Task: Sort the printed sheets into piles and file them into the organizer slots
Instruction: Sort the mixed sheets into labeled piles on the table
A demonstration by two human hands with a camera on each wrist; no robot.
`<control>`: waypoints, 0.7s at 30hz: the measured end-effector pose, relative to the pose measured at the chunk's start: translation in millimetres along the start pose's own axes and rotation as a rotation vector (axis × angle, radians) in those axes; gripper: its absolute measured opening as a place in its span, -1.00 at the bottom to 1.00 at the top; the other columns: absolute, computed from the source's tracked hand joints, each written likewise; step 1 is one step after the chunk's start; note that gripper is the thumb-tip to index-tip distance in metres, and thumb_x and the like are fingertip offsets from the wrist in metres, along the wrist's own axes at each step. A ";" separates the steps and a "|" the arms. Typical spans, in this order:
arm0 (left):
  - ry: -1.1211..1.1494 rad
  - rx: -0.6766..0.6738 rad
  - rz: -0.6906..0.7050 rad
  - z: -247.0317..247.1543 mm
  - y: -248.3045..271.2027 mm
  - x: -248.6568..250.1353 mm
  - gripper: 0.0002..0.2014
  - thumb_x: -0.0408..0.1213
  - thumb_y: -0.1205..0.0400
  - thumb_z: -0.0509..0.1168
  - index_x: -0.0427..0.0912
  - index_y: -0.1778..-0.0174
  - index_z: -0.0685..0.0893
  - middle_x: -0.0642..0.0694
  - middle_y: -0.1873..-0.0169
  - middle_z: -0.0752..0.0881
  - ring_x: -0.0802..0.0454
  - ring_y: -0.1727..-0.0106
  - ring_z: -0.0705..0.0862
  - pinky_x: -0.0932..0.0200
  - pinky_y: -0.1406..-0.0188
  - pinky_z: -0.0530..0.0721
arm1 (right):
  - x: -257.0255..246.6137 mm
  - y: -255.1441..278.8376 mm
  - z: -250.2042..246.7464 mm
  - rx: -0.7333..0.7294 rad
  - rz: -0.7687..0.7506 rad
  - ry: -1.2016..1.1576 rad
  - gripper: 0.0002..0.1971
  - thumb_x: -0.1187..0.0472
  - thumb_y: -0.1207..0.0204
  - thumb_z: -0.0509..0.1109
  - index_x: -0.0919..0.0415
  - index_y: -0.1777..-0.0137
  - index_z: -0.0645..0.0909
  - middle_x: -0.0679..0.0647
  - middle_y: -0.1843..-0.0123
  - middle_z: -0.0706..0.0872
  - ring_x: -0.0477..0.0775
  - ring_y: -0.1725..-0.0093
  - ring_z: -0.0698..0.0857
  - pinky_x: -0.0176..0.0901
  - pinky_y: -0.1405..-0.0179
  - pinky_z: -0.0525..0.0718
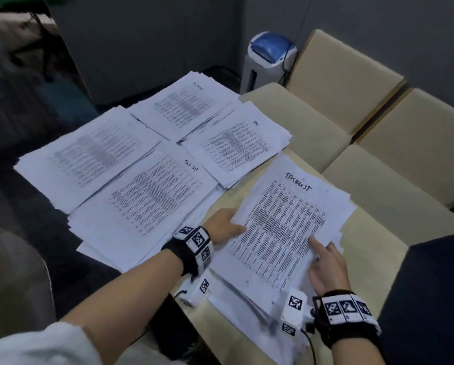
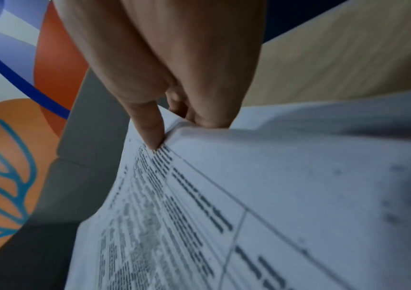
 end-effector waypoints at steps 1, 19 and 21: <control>0.014 0.006 0.007 -8.0 1.9 0.6 -0.41 0.01 -0.55 0.41 -0.21 -0.45 0.55 -0.20 -0.29 0.69 -0.17 -0.27 0.68 -0.18 -0.32 0.61 | 1.6 -0.1 9.1 -0.007 0.002 -0.011 -0.42 0.43 -0.69 0.27 0.44 -0.66 0.17 0.29 -0.50 0.51 0.01 -0.13 0.70 -0.26 -0.04 0.57; -0.875 0.363 -0.327 -275.6 43.0 -130.5 -0.61 -0.08 -0.62 0.33 -0.26 -0.25 0.55 -0.19 -0.08 0.61 -0.15 -0.12 0.63 0.03 -0.04 0.64 | 100.7 8.0 -15.9 0.476 0.015 0.378 -0.87 0.28 -0.52 0.52 0.28 -0.04 0.77 0.23 0.07 0.81 0.00 0.29 0.76 -0.25 0.38 0.79; -1.000 0.492 -0.324 -266.4 40.7 -117.6 -0.44 -0.13 -0.51 0.43 -0.25 -0.35 0.40 -0.25 -0.28 0.46 -0.20 -0.30 0.48 -0.06 -0.25 0.55 | 100.7 5.1 -36.3 0.535 0.005 0.463 -0.89 0.18 -0.41 0.59 0.21 0.14 0.82 0.24 0.01 0.84 0.10 0.14 0.81 -0.10 0.27 0.80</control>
Point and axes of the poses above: each hand's wrist, its own y-axis away from the middle knuckle, its own z-axis out of the palm, x = y × z, the point moved 5 cm from there along -y, towards the middle knuckle
